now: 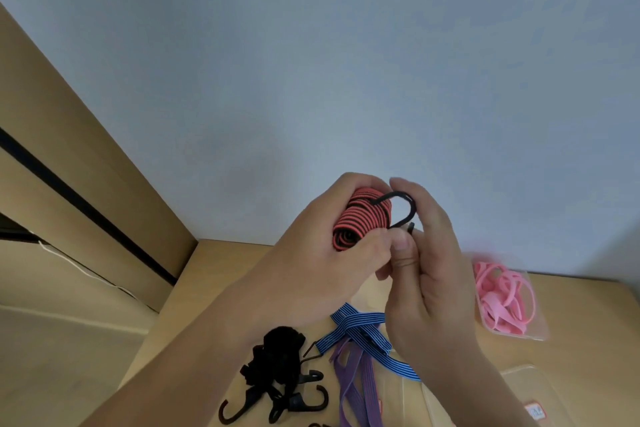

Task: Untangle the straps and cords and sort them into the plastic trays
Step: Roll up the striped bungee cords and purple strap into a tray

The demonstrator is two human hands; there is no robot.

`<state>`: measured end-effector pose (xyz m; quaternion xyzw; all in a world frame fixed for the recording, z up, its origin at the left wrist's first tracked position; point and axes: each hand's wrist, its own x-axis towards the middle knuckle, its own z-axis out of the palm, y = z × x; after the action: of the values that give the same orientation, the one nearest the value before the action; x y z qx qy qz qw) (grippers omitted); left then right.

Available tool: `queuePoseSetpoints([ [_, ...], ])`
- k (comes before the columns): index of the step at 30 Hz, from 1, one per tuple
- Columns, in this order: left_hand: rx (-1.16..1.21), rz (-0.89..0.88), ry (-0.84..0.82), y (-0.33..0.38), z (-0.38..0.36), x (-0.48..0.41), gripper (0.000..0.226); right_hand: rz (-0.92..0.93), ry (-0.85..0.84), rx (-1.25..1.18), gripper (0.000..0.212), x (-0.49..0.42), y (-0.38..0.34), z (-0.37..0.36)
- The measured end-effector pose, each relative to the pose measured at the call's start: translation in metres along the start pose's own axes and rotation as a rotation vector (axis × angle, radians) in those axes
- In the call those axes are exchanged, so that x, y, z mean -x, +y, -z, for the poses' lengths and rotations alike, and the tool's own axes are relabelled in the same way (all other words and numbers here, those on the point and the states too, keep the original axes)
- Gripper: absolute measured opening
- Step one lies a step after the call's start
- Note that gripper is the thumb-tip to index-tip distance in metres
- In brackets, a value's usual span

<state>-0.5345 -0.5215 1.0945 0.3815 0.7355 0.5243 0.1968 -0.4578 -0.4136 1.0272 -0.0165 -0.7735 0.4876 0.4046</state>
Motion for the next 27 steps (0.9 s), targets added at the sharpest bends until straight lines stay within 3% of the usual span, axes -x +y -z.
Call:
queuePoseSetpoints([
  [2, -0.048, 0.02, -0.007, -0.001, 0.004, 0.004, 0.029, 0.014, -0.008, 0.002, 0.043, 0.002, -0.002, 0.0],
  [11, -0.222, 0.101, -0.176, 0.001, 0.016, 0.006, 0.046, -0.01, -0.141, 0.042, 0.037, 0.005, -0.002, -0.002],
  [24, 0.157, 0.096, 0.011, -0.017, 0.02, -0.009, 0.045, -0.117, -0.468, 0.136, 0.054, -0.01, -0.004, -0.001],
  [27, 0.312, 0.143, 0.017, -0.029, 0.016, -0.017, 0.038, -0.197, -0.488, 0.031, 0.063, -0.009, 0.001, -0.001],
])
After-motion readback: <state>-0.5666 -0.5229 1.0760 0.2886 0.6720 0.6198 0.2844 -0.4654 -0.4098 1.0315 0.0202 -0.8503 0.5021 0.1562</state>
